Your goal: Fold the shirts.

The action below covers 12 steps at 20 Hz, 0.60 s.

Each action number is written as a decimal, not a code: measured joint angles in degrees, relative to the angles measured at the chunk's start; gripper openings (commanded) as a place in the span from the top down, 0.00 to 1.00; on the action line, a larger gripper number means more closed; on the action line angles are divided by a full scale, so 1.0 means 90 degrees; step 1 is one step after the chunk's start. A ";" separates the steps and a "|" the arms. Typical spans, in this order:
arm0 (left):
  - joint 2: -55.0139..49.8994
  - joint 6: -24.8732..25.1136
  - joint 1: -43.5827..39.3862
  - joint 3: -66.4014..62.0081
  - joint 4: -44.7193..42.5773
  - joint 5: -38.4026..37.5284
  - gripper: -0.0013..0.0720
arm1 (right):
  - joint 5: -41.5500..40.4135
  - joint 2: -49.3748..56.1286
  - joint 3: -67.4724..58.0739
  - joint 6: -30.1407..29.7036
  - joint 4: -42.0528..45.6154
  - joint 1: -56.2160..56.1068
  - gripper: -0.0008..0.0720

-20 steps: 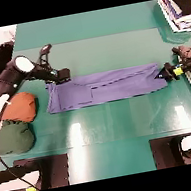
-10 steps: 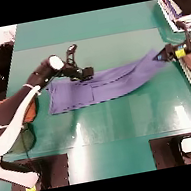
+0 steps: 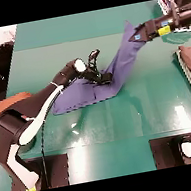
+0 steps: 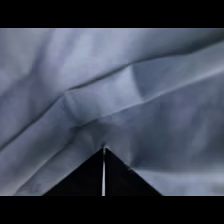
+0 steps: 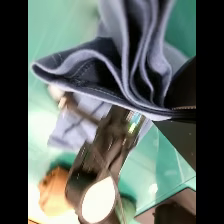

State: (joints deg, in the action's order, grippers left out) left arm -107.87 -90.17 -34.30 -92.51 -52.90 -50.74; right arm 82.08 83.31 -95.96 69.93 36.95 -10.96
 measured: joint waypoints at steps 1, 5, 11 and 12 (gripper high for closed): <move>-0.0012 0.0000 0.0027 -0.0010 -0.0056 -0.0034 0.95 | -0.0058 0.0019 -0.0075 0.0007 -0.0012 -0.0170 0.97; 0.0296 0.0005 0.0510 -0.0036 -0.0427 -0.0449 0.95 | -0.0391 0.0078 -0.0221 0.0049 -0.0036 -0.0838 0.97; 0.2013 0.0053 0.2276 -0.0049 -0.1972 -0.1188 0.95 | -0.1379 0.0741 -0.0379 -0.0187 -0.0437 -0.2504 0.96; 0.2331 0.0102 0.2601 -0.0049 -0.2178 -0.1270 0.95 | -0.1583 0.0984 -0.0498 -0.0253 -0.0476 -0.2837 0.96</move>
State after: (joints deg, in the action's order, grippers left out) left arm -86.89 -89.25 -10.90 -92.95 -72.51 -62.17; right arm 67.83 92.16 -100.44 67.66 32.67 -36.49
